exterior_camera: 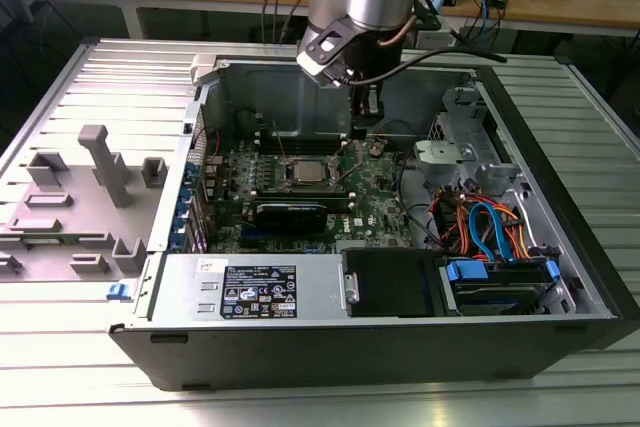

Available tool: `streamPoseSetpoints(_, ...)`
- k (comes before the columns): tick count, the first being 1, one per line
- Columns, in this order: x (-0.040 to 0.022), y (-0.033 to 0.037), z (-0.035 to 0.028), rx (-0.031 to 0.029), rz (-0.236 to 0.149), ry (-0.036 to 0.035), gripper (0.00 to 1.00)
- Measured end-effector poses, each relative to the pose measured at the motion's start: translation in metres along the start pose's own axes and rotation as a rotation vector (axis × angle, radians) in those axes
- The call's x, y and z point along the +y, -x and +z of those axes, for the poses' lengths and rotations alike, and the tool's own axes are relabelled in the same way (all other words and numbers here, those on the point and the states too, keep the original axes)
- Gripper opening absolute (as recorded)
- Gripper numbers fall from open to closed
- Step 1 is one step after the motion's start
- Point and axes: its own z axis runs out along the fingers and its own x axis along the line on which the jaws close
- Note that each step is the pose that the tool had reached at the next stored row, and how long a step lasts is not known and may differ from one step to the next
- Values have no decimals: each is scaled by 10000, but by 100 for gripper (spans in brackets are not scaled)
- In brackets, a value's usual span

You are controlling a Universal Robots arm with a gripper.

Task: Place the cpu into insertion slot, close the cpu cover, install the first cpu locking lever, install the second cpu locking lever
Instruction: 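Close the cpu cover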

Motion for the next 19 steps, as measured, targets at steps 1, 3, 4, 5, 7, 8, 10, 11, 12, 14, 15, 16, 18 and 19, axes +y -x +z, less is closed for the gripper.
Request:
streamPoseSetpoints(1, 2, 0, 3, 1, 1, -1, 11)
streamPoseSetpoints(3, 4, -1, 14, 4, 2, -1, 11)
streamPoseSetpoints(4, 4, -1, 17, 2, 2, -2, 11)
streamPoseSetpoints(5, 4, -1, 20, -1, 2, -1, 11)
streamPoseSetpoints(7, 14, -1, 28, -3, -1, 0, 11)
streamPoseSetpoints(8, 25, -2, 30, -2, 2, 0, 11)
streamPoseSetpoints(10, 64, -5, 35, 1, 1, 2, 11)
streamPoseSetpoints(11, 78, -8, 36, -5, 2, 0, 11)
streamPoseSetpoints(12, 90, -10, 36, -12, 0, -1, 11)
streamPoseSetpoints(14, 136, -19, 40, -25, 0, 0, 11)
streamPoseSetpoints(15, 152, -23, 42, -37, 1, -1, 11)
streamPoseSetpoints(16, 158, -26, 44, -43, 1, -1, 11)
streamPoseSetpoints(18, 176, -32, 48, -80, 1, -3, 11)
streamPoseSetpoints(19, 184, -34, 49, -106, 1, -4, 11)
